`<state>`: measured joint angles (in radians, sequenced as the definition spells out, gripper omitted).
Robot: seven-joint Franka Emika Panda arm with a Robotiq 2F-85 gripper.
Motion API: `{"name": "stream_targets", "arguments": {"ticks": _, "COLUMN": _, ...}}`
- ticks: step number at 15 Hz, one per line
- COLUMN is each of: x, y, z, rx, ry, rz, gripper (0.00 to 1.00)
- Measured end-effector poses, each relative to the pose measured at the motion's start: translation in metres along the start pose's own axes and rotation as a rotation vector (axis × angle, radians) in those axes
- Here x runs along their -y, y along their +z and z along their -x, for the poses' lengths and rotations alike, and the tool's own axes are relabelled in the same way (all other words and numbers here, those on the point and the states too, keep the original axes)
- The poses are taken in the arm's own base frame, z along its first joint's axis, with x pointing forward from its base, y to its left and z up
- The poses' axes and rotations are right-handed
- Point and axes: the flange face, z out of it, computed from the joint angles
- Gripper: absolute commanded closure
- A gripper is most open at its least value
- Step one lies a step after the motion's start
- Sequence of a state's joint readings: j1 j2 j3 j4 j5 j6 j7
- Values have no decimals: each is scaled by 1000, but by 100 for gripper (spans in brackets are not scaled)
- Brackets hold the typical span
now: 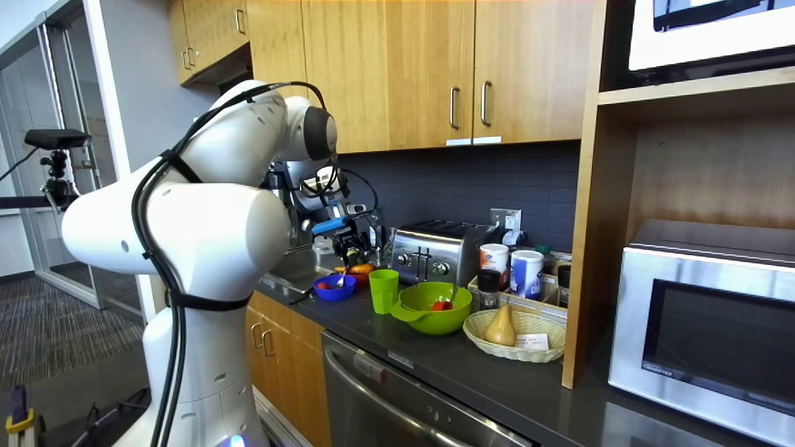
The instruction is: Move the spoon from the blue bowl into the green bowl
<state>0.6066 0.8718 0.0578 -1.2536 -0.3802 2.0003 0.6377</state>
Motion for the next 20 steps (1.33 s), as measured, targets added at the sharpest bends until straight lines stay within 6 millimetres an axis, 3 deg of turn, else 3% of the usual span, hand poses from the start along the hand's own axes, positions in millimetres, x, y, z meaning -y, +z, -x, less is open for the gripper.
{"name": "stream_targets", "arguments": {"ticks": 5, "x": 4, "y": 0, "z": -6, "rx": 16, "ry": -11, "rz": 17, "gripper": 0}}
{"name": "stream_targets", "arguments": {"ticks": 13, "x": 38, "y": -24, "z": 5, "rx": 8, "ry": -56, "rz": -13, "gripper": 0}}
{"name": "stream_targets", "arguments": {"ticks": 20, "x": 33, "y": -14, "z": 0, "rx": 24, "ry": -65, "rz": -9, "gripper": 0}}
